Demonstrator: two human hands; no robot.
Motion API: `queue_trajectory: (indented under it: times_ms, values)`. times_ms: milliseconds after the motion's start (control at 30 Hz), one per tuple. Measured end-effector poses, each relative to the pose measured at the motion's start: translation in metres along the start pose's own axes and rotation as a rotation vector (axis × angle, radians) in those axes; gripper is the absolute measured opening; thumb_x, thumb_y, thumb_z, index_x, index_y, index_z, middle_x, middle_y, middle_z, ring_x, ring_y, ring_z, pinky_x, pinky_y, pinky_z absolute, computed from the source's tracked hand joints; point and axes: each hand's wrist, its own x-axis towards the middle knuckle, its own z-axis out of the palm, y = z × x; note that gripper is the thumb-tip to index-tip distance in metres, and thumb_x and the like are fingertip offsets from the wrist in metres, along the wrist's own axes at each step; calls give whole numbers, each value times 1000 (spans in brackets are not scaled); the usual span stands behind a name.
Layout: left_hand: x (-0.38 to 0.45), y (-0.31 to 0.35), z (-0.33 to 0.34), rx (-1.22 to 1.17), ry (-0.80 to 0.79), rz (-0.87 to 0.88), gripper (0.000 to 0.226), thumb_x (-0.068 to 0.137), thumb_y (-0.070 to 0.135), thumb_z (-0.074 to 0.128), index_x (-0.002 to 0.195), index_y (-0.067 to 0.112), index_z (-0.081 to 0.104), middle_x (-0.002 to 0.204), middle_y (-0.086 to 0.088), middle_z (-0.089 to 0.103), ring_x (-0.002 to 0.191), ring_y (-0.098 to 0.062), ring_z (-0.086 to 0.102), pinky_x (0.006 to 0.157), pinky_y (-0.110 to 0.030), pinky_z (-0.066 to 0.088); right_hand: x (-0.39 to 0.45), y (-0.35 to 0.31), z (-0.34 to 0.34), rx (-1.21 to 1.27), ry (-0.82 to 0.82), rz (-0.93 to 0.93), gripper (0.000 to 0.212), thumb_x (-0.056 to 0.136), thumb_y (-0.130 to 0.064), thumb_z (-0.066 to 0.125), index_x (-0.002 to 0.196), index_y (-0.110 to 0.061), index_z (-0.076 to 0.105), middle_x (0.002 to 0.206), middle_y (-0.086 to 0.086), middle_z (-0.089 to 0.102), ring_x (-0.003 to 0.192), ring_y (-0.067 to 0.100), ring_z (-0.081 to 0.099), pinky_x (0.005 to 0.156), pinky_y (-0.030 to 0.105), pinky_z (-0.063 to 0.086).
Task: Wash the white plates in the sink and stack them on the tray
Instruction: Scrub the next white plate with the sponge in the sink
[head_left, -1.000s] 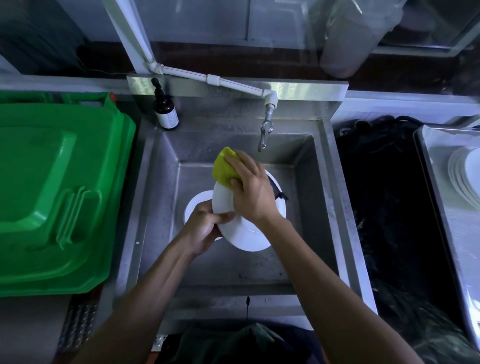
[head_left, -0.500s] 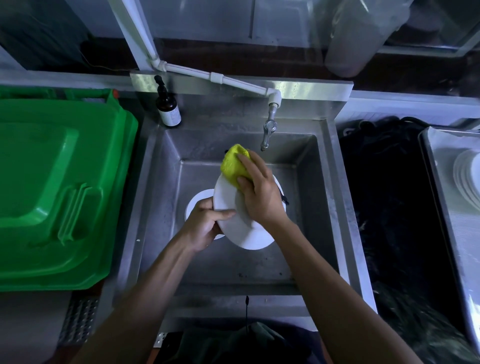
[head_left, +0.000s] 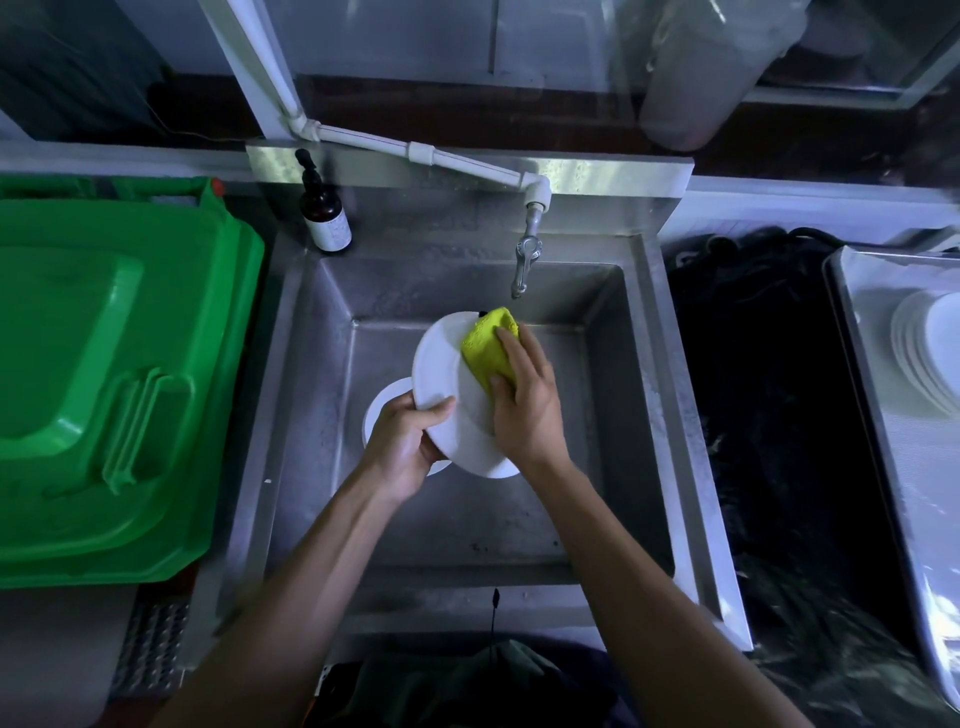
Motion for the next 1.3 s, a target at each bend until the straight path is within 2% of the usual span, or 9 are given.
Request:
queue_trajectory:
  times_ms: [100, 233, 533, 667, 767, 900, 1067, 1200, 1300]
  values:
    - [2, 0, 2, -8, 16, -9, 27, 96, 12, 57, 119, 6, 68, 115, -19, 73, 98, -33, 71, 83, -52, 56, -7, -5, 4, 25, -25, -16, 60, 86, 7, 55, 144, -10, 50, 155, 9, 39, 141, 27, 37, 116, 38, 32]
    - [4, -1, 4, -65, 101, -36, 27, 100, 17, 54, 121, 7, 67, 116, -16, 73, 102, -32, 70, 82, -49, 58, -15, -10, 10, 27, -74, 9, 60, 88, 3, 54, 144, -17, 51, 155, 4, 40, 136, 27, 41, 112, 36, 36]
    - [6, 0, 4, -317, 231, -103, 42, 102, 29, 54, 136, 6, 60, 126, -18, 69, 105, -29, 71, 69, -39, 62, -33, -9, 14, -25, -82, -41, 57, 91, -5, 52, 144, -25, 50, 155, -1, 39, 131, 24, 41, 106, 20, 26]
    - [7, 3, 7, -365, 204, -92, 45, 104, 31, 48, 138, 4, 58, 130, -20, 65, 102, -29, 70, 73, -37, 62, -45, -12, 17, -65, -21, -140, 52, 91, -1, 55, 141, -17, 55, 154, 7, 42, 134, 25, 39, 112, 36, 34]
    - [9, 8, 10, -385, 198, -85, 45, 105, 33, 46, 135, 2, 60, 122, -19, 70, 98, -28, 71, 76, -37, 61, -55, -10, 18, -51, 19, -203, 48, 91, 1, 60, 138, -11, 57, 150, 11, 46, 136, 24, 40, 111, 46, 38]
    - [8, 8, 10, -382, 168, -75, 41, 105, 32, 45, 127, 3, 64, 117, -19, 72, 98, -28, 73, 78, -38, 61, -62, -7, 18, -53, 49, -185, 51, 91, 2, 57, 141, -11, 54, 151, 10, 44, 137, 30, 42, 109, 49, 40]
    - [5, 2, 4, -353, 97, -59, 51, 104, 30, 46, 143, -2, 49, 140, -26, 56, 132, -41, 53, 112, -55, 39, -59, 3, 12, -29, 86, -117, 59, 89, 6, 52, 144, -14, 50, 155, 5, 38, 138, 25, 39, 109, 48, 38]
    - [3, 2, -3, -242, 47, -22, 54, 98, 28, 53, 144, 1, 49, 139, -24, 58, 130, -41, 54, 110, -59, 40, -50, 13, 5, 68, 120, 55, 62, 88, 2, 47, 146, -19, 47, 157, -1, 34, 135, 19, 36, 111, 44, 37]
    - [2, 3, -7, -155, 58, -1, 44, 95, 26, 55, 132, 3, 61, 132, -21, 64, 121, -36, 61, 100, -55, 51, -38, 18, -1, 94, 103, 109, 61, 88, 1, 46, 146, -20, 46, 156, -3, 34, 137, 19, 35, 113, 37, 34]
